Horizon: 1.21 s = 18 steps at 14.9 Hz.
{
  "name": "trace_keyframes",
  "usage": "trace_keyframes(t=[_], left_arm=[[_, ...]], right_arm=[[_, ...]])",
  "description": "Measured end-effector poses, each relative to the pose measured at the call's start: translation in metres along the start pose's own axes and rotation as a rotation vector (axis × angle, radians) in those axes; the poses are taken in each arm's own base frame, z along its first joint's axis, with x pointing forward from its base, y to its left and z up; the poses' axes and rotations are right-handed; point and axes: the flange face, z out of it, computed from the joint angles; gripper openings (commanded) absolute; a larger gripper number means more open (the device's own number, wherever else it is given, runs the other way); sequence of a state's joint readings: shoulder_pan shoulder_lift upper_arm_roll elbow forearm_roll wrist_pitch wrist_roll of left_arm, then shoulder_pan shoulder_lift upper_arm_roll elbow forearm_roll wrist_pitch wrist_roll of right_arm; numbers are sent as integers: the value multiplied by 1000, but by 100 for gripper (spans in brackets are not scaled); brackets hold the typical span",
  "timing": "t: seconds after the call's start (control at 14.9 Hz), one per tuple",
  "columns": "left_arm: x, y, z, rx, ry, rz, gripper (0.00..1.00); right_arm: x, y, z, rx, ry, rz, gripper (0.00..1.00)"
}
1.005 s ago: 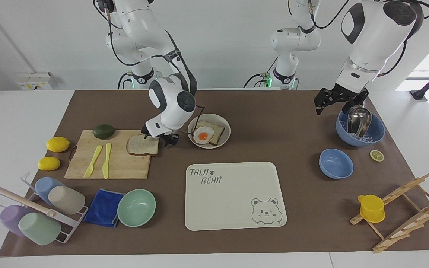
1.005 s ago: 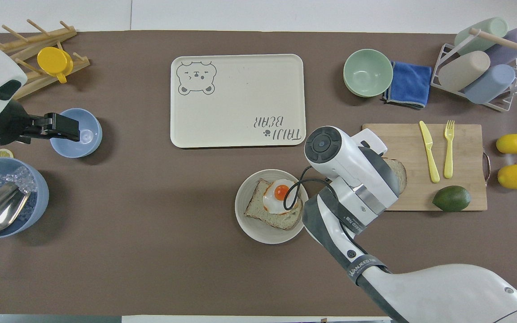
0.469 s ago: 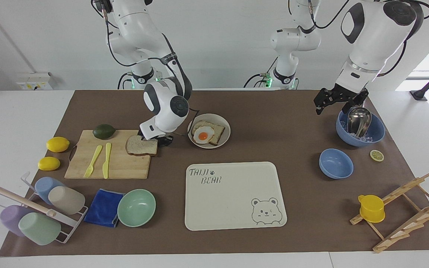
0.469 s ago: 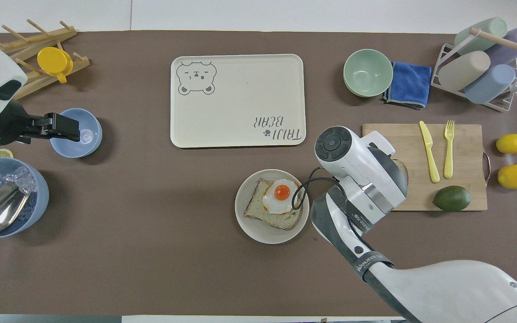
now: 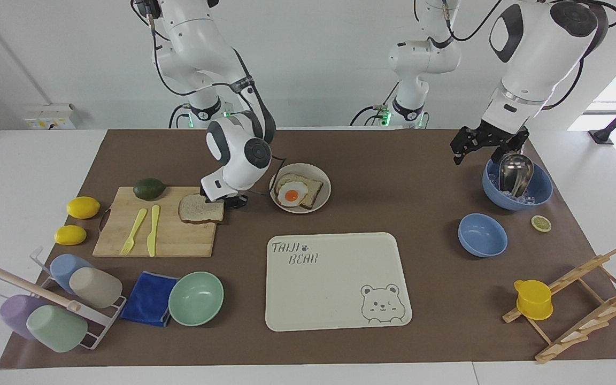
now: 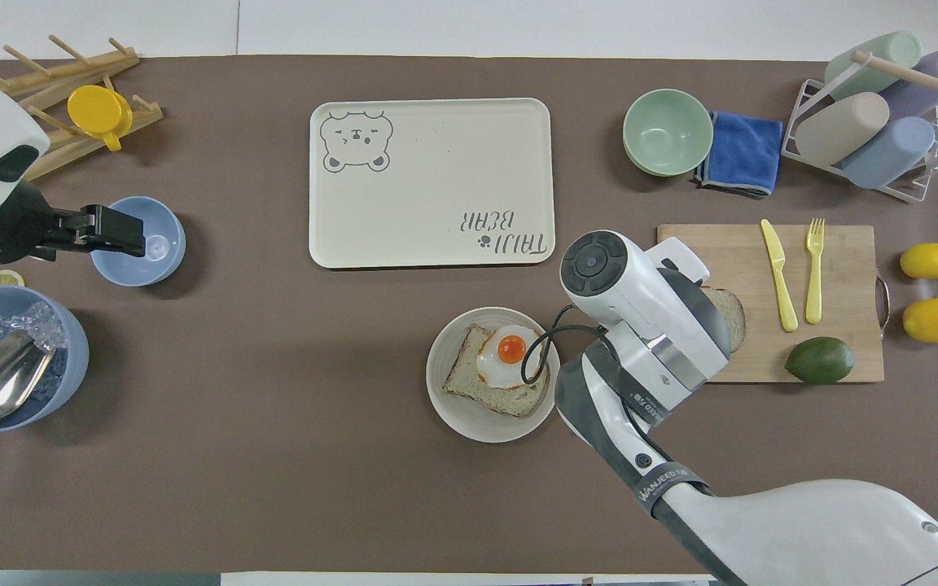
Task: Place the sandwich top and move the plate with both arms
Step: 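Carry the bread slice with the right gripper over the egg on the plate, then lower the bread onto the egg and open the right gripper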
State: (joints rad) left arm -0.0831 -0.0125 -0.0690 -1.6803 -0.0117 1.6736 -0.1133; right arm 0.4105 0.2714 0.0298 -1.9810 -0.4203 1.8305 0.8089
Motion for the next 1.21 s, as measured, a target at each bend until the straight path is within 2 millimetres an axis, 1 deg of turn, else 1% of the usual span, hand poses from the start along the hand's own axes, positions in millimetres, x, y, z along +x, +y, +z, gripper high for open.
trace_keyframes(t=[0.13, 0.2, 0.27, 0.33, 0.4, 0.47, 0.54, 0.67, 0.8, 1.0, 1.07, 1.21], left_arm=[[0, 0, 0, 0, 0, 0, 100], [0, 0, 0, 0, 0, 0, 100], [0, 0, 0, 0, 0, -1, 100], [0, -1, 0, 0, 0, -3, 100], [1, -4, 0, 0, 0, -10, 100], [1, -9, 0, 0, 0, -18, 100], [1, -14, 0, 0, 0, -26, 100], [2, -17, 0, 0, -1, -33, 100], [2, -17, 1, 0, -1, -32, 100], [2, -17, 1, 0, -1, -32, 100], [2, -17, 1, 0, -1, -32, 100], [2, -17, 1, 0, -3, -32, 100]], right_arm=[[-6, -10, -44, -12, 16, -9, 0], [-13, -21, -69, 13, 18, -16, 0], [-25, -36, -93, 54, 16, -31, 0], [-39, -52, -112, 85, 20, -52, 0], [-52, -68, -124, 104, 29, -73, 0], [-63, -81, -130, 117, 32, -85, 0], [-71, -93, -131, 135, 27, -88, 0], [-79, -110, -130, 171, 19, -88, 0], [-85, -120, -132, 198, 16, -98, 0], [-94, -135, -145, 290, 31, -102, 0], [-94, -138, -150, 324, 39, -97, 0], [-91, -141, -152, 358, 45, -90, 0]])
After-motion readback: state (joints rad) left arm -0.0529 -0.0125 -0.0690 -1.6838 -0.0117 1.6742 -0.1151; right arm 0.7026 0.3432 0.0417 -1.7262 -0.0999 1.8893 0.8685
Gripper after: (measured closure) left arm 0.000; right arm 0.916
